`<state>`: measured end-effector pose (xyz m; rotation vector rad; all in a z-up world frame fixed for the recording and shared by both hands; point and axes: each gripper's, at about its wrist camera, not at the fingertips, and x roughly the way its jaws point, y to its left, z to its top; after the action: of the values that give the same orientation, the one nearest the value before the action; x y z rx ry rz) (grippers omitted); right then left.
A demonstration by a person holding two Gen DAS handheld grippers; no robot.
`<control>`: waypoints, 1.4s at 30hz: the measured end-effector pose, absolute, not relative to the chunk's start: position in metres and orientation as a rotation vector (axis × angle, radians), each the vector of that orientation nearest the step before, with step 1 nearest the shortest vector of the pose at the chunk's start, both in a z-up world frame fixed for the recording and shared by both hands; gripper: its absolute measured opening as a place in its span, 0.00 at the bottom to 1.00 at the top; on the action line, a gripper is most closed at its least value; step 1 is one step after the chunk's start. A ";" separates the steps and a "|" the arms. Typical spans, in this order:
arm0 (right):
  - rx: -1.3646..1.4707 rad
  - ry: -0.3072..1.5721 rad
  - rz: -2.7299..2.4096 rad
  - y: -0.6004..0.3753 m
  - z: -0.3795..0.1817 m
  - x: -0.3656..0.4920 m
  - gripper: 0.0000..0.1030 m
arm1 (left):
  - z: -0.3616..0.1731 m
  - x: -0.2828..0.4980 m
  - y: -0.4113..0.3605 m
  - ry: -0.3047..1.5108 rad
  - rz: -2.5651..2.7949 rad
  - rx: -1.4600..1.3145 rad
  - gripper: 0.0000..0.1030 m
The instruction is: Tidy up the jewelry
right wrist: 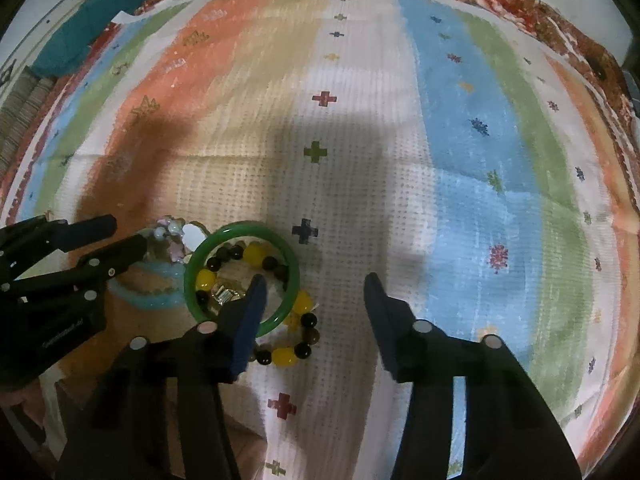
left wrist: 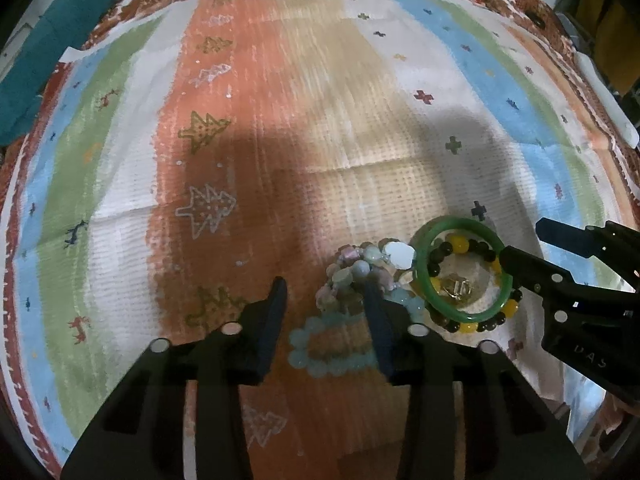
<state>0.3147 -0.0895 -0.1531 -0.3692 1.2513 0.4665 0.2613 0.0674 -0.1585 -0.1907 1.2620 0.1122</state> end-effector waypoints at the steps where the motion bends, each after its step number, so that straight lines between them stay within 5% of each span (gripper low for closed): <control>1: -0.370 1.254 0.466 -0.089 -0.155 0.315 0.45 | -0.160 0.262 0.067 1.262 0.104 -0.197 0.33; 9: -0.385 1.280 0.499 -0.080 -0.166 0.317 0.19 | -0.163 0.271 0.060 1.266 0.051 -0.213 0.11; 13: -0.396 1.275 0.515 -0.076 -0.165 0.315 0.10 | -0.163 0.271 0.060 1.265 0.054 -0.211 0.10; 42: -0.403 1.120 0.540 -0.088 -0.105 0.286 0.08 | -0.082 0.229 0.059 1.092 0.085 -0.260 0.10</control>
<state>0.2862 -0.0880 -0.1052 -0.4034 1.1204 0.5396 0.2288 0.0588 -0.0824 -0.2602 1.0924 0.0848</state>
